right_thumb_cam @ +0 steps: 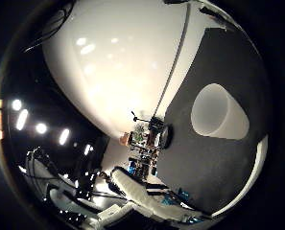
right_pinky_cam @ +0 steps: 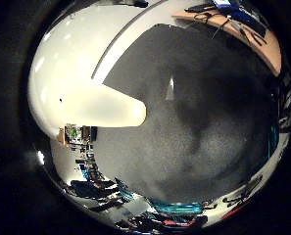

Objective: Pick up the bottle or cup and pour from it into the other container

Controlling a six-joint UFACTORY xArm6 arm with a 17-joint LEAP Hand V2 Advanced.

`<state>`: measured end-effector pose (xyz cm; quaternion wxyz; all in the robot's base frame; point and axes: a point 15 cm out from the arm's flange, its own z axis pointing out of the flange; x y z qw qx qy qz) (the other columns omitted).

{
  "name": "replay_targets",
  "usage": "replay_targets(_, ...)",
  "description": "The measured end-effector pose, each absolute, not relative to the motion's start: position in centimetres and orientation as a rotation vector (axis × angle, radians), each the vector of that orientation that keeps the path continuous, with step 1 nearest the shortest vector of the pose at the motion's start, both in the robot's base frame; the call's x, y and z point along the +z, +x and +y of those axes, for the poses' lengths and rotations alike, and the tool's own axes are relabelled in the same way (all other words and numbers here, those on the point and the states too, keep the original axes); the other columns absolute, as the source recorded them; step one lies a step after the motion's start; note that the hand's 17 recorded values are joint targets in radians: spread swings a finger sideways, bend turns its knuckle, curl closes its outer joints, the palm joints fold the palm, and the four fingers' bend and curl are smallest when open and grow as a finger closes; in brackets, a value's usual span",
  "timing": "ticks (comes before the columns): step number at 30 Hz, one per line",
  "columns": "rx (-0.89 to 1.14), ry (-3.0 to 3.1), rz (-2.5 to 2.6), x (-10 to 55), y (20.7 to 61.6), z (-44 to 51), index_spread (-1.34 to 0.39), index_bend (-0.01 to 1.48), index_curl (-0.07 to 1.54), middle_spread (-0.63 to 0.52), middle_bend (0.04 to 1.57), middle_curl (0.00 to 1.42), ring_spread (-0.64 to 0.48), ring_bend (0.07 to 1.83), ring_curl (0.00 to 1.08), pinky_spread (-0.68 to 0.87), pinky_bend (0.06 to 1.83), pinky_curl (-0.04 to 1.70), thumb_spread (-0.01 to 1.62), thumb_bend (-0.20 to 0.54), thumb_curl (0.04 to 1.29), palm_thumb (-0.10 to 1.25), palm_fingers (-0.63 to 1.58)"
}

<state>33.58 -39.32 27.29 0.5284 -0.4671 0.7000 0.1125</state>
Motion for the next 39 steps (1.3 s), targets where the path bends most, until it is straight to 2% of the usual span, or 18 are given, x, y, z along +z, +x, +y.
replay_targets(7, 0.331, -1.076, 1.639, 24.6, 33.5, -40.3, -0.25, 0.15, 0.25, 0.06, 0.33, 0.33, 0.16, 0.57, 0.21, 0.47, 0.73, 0.25, 0.93, -0.027, 0.29, 0.32, 0.08)
replay_targets(39, 0.466, -1.083, 1.517, 23.3, 37.3, -36.2, -0.22, 0.15, 0.25, 0.10, 0.29, 0.33, 0.19, 0.53, 0.22, 0.46, 0.67, 0.24, 0.95, -0.028, 0.29, 0.39, 0.09)
